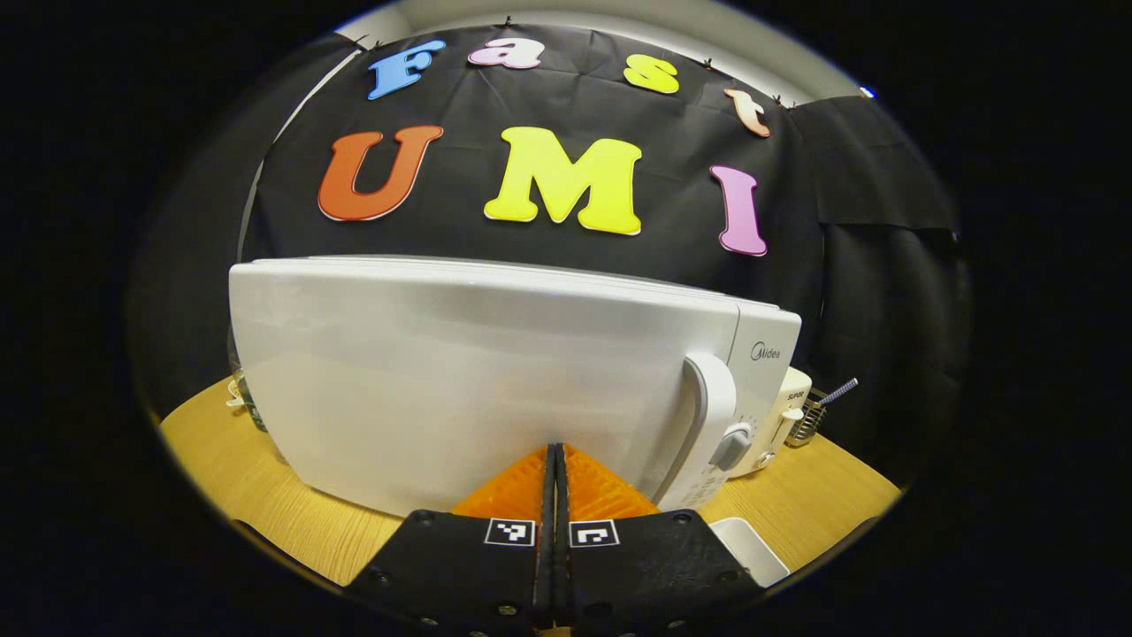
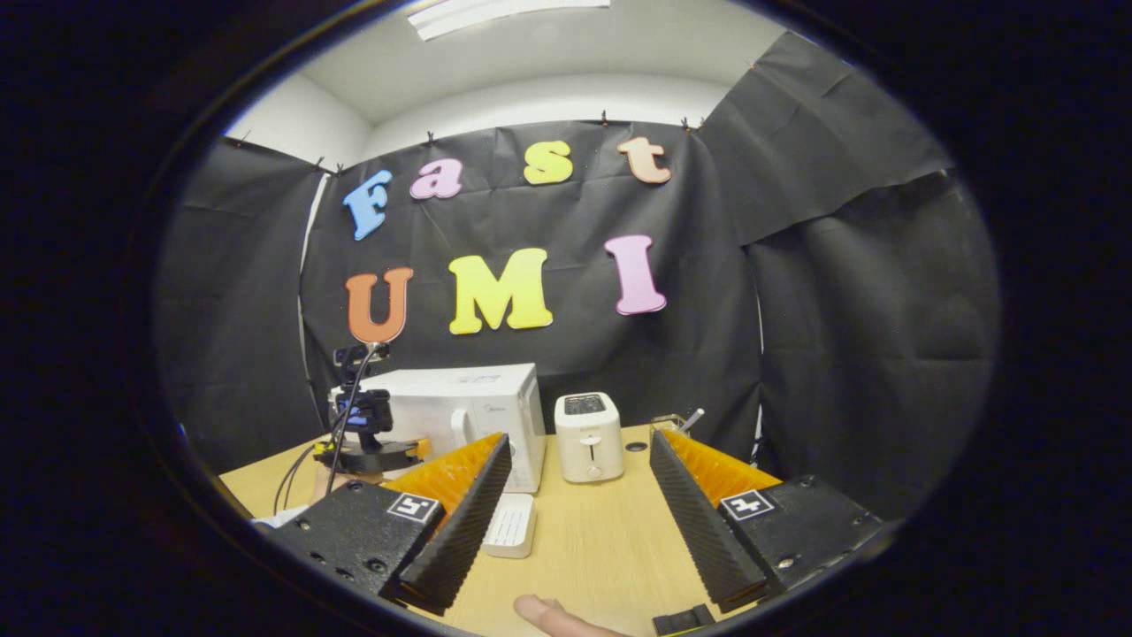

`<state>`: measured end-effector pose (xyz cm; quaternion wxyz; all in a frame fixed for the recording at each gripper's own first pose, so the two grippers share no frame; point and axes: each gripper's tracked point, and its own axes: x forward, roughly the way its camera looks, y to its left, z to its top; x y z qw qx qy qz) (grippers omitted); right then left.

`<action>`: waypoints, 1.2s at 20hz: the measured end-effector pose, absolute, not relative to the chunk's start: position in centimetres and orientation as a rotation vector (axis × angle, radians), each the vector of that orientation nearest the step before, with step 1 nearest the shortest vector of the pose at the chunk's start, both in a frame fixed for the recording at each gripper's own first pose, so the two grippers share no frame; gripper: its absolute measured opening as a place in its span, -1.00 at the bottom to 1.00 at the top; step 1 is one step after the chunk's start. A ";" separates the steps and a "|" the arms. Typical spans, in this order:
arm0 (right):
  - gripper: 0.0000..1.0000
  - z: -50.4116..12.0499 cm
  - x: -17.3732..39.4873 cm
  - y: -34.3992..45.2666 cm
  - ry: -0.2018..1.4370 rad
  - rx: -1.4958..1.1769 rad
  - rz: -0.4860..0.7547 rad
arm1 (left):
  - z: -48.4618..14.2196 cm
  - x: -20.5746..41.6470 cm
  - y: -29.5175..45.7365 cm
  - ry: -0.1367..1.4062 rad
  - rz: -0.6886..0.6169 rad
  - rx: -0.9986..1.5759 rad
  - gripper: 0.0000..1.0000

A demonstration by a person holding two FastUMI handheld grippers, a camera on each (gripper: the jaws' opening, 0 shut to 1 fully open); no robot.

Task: Open the microwave oven with the left hand, put the food in, and close the microwave oven.

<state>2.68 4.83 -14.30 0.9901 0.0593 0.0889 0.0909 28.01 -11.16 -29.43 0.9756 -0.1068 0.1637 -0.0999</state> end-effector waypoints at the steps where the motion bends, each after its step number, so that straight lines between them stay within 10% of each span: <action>1: 0.79 -14.0 2.3 4.8 0.175 0.115 0.178 | -28.2 27.0 -10.8 0.315 -0.204 -0.237 -1.00; 4: 1.00 -13.3 1.0 4.9 0.171 0.111 0.172 | -23.4 23.2 -9.3 0.250 -0.193 -0.227 -1.00; 5: 1.00 -12.9 0.4 4.9 0.167 0.108 0.171 | -21.5 21.6 -8.9 0.226 -0.193 -0.210 -0.60; 7: 1.00 -12.0 -0.5 5.1 0.155 0.107 0.173 | -19.0 18.6 -7.3 0.204 -0.192 -0.186 -0.82; 10: 1.00 -10.6 -2.2 5.2 0.135 0.112 0.177 | -16.4 14.2 -6.2 0.215 -0.183 -0.141 0.92; 13: 0.79 -8.7 -3.5 4.9 0.103 0.099 0.164 | -14.3 9.9 -3.9 0.210 -0.124 -0.085 0.84; 24: 1.00 -5.3 -6.5 6.0 0.062 0.035 0.169 | -6.6 -3.2 1.1 0.079 -0.055 -0.080 0.84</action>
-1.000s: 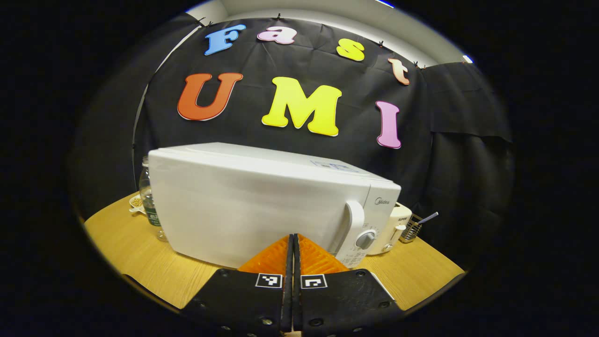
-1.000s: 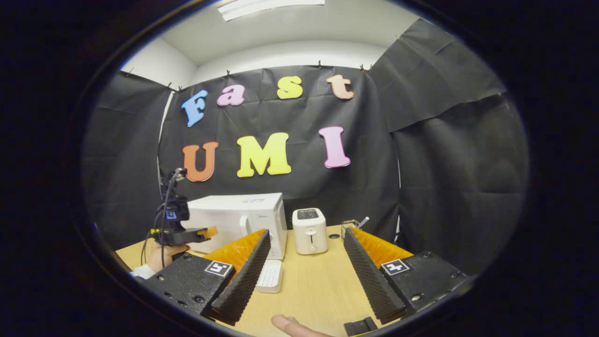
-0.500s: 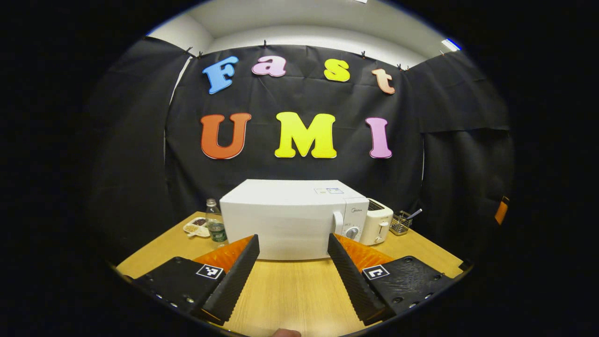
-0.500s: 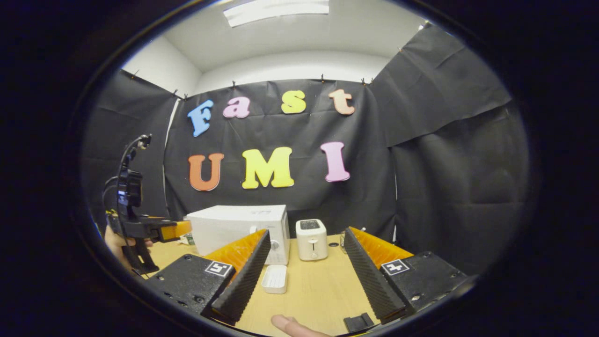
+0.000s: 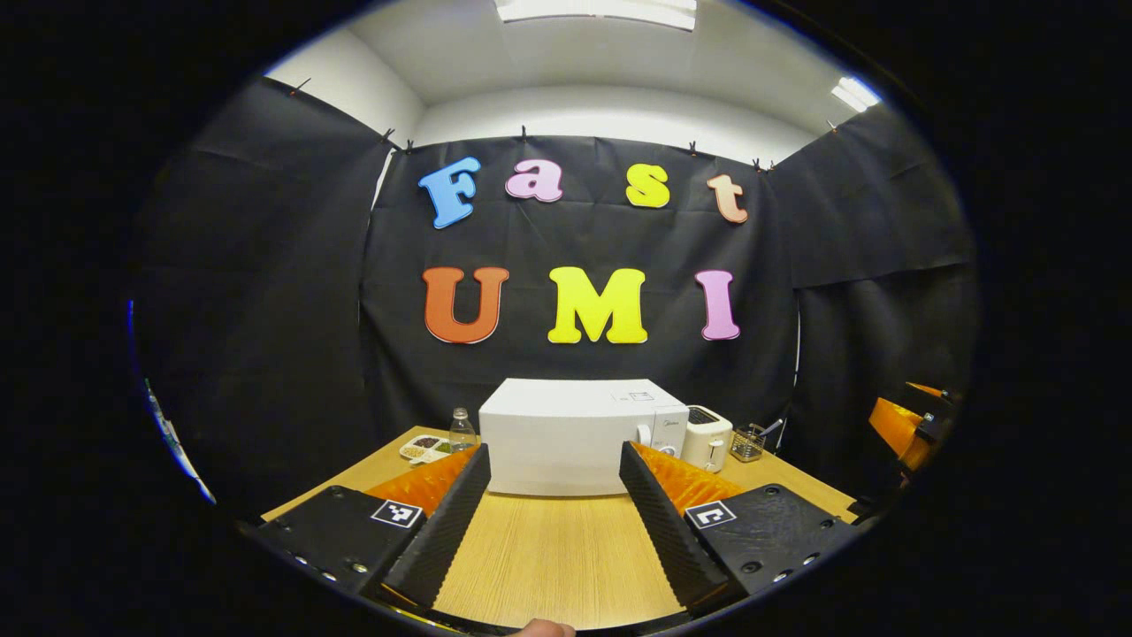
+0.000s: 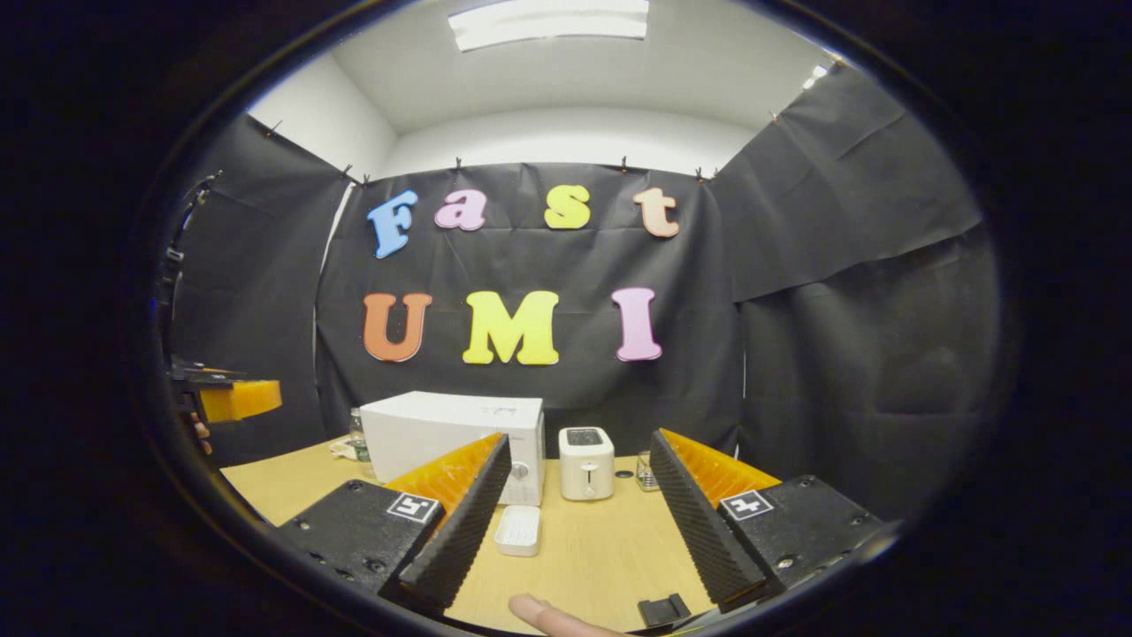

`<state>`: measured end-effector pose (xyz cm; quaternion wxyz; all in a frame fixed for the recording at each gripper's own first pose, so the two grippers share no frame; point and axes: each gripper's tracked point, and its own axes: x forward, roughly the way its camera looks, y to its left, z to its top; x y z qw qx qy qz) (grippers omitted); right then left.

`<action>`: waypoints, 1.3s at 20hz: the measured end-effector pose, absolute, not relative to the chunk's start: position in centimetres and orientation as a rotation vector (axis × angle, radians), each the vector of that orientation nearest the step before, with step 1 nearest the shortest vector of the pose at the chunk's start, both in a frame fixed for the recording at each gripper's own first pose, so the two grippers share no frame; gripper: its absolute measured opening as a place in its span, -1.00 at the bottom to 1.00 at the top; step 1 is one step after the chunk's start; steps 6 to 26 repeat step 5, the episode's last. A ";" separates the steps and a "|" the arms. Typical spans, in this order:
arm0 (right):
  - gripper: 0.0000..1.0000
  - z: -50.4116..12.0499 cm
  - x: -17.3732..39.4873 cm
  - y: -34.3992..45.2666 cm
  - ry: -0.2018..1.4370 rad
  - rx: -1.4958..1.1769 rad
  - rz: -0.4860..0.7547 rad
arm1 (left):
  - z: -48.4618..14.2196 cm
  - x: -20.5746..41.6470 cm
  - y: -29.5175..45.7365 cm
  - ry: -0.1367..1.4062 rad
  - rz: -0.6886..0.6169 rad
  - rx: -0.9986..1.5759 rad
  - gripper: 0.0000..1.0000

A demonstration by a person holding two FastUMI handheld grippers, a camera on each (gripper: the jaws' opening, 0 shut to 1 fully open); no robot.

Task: Open the microwave oven with the left hand, put the food in, and close the microwave oven.

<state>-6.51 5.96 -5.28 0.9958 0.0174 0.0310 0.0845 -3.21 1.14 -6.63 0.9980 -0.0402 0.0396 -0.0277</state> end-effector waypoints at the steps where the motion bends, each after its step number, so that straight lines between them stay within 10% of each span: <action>1: 0.79 -5.2 -6.8 6.1 0.059 0.033 0.171 | -6.5 -4.3 1.3 0.069 -0.056 -0.074 0.84; 26: 1.00 -5.1 -7.7 6.7 0.055 0.028 0.185 | -6.5 -7.7 2.1 0.016 -0.026 -0.085 0.84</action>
